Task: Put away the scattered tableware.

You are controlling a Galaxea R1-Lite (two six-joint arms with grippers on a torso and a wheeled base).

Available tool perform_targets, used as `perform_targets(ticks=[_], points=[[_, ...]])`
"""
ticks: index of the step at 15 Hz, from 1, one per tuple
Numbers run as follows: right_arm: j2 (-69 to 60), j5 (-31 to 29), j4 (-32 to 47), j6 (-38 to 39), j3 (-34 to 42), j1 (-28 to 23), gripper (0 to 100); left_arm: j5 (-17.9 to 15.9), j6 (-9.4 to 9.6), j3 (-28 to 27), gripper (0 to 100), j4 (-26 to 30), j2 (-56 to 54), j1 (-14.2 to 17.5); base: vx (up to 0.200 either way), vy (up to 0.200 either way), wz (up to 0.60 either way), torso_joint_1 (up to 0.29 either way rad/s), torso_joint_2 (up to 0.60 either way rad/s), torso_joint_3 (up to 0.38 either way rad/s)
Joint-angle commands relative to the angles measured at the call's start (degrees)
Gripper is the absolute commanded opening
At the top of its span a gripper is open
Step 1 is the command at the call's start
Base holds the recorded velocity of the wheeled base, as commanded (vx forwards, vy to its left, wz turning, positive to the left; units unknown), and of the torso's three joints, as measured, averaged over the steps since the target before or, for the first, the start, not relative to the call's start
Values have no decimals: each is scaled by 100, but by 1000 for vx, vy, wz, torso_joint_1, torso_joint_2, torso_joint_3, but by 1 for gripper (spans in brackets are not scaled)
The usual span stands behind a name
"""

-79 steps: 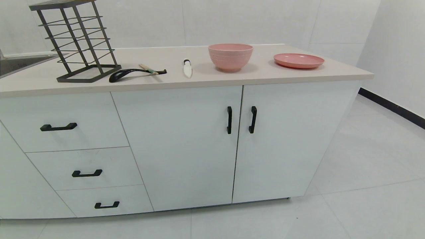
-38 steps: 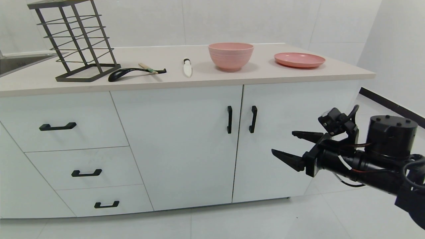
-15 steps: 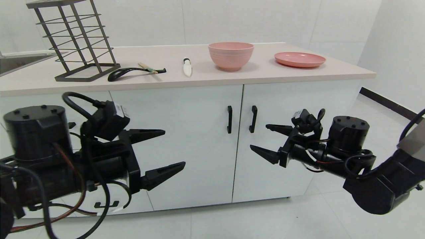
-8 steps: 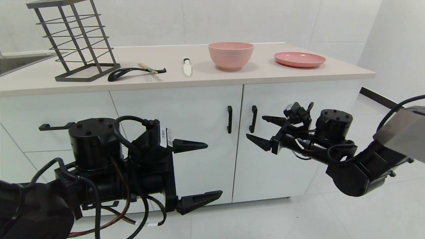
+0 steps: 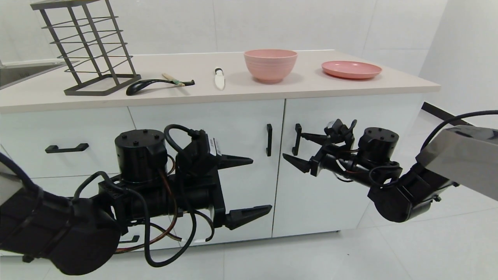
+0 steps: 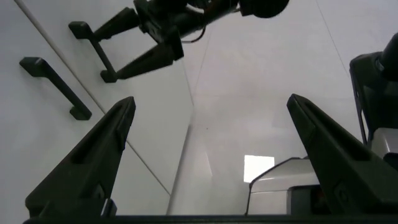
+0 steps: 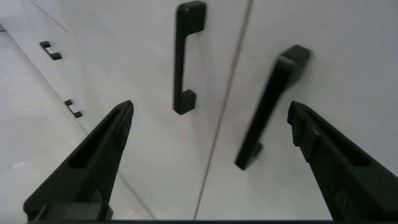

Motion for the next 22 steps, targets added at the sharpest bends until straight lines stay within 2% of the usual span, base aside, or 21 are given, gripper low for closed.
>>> perform_targets(ticks=[1, 4, 7, 10, 12, 14, 16, 18, 20, 21, 22], points=[[218, 7, -10, -1, -149, 65, 100, 1, -128, -211, 100, -26, 140, 4, 0, 0, 0, 0, 0, 0], [314, 42, -10, 25, -325, 73, 100, 1, -260, -334, 100, -263, 263, 22, 0, 0, 0, 0, 0, 0], [481, 69, -10, 25, -562, 47, 100, 1, -304, -439, 100, -395, 447, 31, 0, 0, 0, 0, 0, 0], [499, 552, -203, 25, -500, 56, 100, 10, -330, -703, 100, -404, 693, 48, 0, 0, 0, 0, 0, 0], [218, 1000, -309, 43, 53, 82, 100, 45, -383, -773, 100, -439, 834, 48, 0, 0, 0, 0, 0, 0], [-248, 1097, -362, 25, 827, 82, 100, 230, -418, -782, 100, -615, 992, 48, 0, 0, 0, 0, 0, 0], [-776, 1229, -687, 34, 1644, 82, 100, 247, -506, -808, 100, -694, 1071, -4, 0, 0, 0, 0, 0, 0], [-1285, 1361, -801, 34, 2365, 47, 100, 247, -506, -1010, 100, -694, 1194, -57, 0, 0, 0, 0, 0, 0], [-1707, 1554, -845, 34, 2936, 29, 100, 230, -532, -1555, 100, -703, 1476, -233, 0, 0, 0, 0, 0, 0], [-1734, 1563, -845, 34, 2971, 29, 100, 230, -541, -1608, 100, -703, 1493, -250, 0, 0, 0, 0, 0, 0], [-1980, 1581, -845, 25, 3235, 65, 100, 230, -840, -2346, 100, -764, 1942, -532, 0, 0, 0, 0, 0, 0]])
